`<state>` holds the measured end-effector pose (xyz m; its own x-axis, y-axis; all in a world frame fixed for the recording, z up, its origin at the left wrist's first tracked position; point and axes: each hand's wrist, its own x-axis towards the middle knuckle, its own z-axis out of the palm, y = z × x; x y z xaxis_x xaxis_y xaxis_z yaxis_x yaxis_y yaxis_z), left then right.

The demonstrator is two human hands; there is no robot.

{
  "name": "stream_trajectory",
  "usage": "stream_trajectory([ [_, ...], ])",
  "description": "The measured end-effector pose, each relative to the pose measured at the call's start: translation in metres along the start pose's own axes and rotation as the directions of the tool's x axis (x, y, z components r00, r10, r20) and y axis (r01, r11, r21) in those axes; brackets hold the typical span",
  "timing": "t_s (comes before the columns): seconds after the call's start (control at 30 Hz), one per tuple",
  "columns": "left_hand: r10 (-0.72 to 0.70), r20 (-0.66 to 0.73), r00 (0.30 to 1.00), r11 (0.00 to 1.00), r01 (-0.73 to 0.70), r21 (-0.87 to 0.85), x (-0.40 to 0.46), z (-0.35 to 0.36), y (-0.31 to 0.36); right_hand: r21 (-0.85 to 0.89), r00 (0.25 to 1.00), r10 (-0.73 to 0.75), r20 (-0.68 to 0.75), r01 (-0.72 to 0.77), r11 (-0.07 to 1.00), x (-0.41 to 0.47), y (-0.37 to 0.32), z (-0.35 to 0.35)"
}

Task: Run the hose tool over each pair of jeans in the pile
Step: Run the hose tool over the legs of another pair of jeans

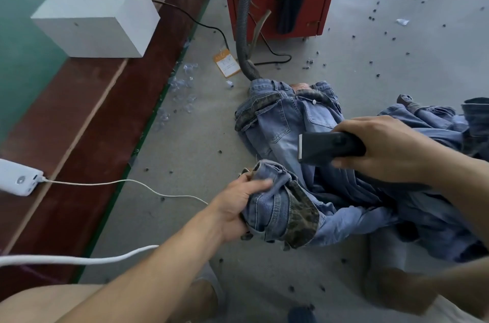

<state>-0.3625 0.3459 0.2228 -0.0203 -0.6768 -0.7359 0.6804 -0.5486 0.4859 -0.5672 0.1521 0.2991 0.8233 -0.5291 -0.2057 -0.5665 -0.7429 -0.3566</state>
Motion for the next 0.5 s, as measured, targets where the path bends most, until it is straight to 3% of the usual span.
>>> stream_trajectory([
  [0.27,0.081,0.029,0.996,0.996,-0.081,0.023,0.006,-0.015,0.007,-0.078,0.992,0.039,0.117,-0.03,0.997,0.002,0.003,0.01],
  [0.5,0.148,0.116,0.982,0.936,-0.177,0.304,0.006,-0.008,-0.003,-0.019,0.988,-0.113,0.103,0.115,0.993,0.003,-0.031,0.019],
])
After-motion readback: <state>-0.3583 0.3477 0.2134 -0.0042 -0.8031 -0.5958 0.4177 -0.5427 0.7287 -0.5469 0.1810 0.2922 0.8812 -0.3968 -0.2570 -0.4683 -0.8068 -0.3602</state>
